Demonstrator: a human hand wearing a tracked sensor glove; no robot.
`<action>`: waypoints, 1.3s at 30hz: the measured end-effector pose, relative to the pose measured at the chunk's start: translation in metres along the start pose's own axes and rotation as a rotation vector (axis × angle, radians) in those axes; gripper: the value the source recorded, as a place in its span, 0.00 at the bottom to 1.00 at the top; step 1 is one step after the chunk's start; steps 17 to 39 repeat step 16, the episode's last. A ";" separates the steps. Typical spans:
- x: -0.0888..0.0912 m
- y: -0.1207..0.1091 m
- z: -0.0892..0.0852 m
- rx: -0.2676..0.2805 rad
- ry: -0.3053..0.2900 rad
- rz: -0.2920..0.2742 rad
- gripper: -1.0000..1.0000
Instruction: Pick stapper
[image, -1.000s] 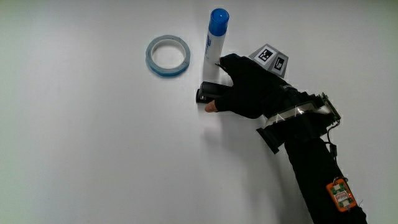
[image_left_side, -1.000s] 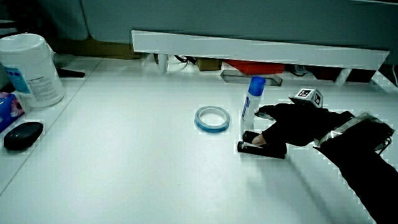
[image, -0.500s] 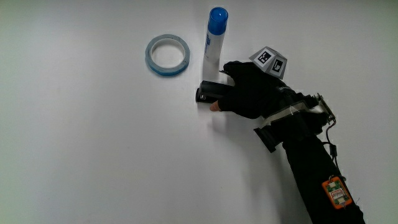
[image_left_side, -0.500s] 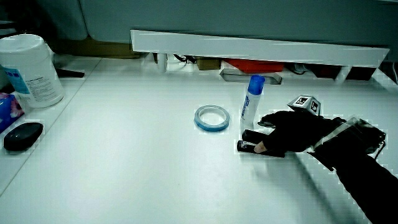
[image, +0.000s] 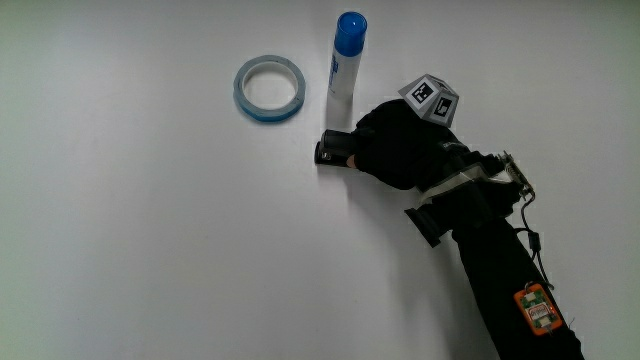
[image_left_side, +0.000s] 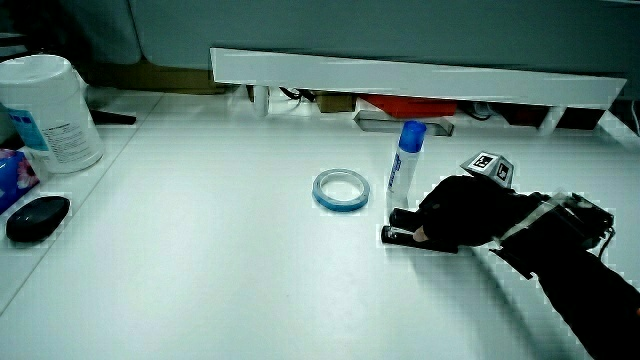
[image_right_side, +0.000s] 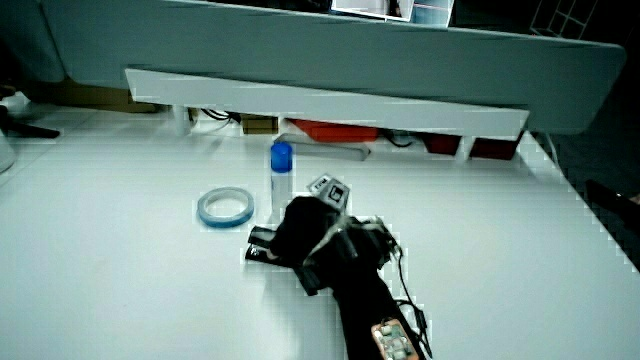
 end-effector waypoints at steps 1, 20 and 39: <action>0.001 0.000 0.000 0.007 -0.006 -0.007 1.00; -0.071 -0.041 0.021 0.059 -0.060 0.208 1.00; -0.071 -0.041 0.021 0.059 -0.060 0.208 1.00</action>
